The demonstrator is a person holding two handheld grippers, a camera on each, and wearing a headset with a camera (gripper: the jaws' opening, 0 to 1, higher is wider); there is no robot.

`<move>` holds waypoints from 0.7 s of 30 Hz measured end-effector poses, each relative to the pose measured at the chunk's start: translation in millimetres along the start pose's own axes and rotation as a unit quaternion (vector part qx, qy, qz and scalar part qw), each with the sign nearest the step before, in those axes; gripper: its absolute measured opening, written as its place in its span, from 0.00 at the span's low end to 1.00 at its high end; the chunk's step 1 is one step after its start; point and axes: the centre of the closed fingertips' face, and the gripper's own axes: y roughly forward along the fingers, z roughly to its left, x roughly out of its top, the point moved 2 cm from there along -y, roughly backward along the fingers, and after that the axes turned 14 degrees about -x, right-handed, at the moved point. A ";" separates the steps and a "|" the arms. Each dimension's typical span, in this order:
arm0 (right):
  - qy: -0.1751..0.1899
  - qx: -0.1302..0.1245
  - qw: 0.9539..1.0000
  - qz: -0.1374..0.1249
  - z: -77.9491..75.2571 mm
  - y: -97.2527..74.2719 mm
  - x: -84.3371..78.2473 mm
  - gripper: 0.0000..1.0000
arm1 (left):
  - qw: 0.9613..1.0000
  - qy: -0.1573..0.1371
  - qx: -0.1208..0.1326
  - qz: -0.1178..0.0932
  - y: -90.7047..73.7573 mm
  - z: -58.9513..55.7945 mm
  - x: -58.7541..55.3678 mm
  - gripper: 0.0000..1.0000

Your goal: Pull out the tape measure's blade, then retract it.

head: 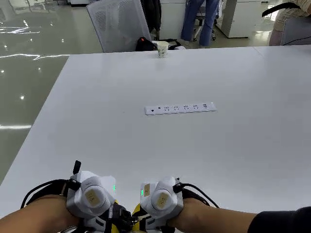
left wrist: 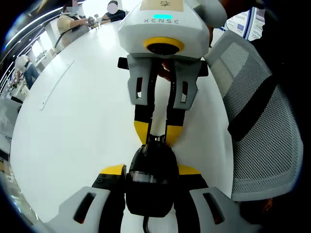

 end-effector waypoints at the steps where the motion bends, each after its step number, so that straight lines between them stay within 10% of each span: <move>1: -0.002 0.001 1.000 -0.002 -0.4 0.2 -0.2 0.13 | 1.000 0.000 -0.001 -0.001 -0.1 -0.3 -0.1 0.33; 21: -0.013 0.018 1.000 0.016 -1.9 -6.3 -6.4 0.10 | 1.000 -0.003 -0.002 -0.007 -2.6 -1.1 -1.8 0.32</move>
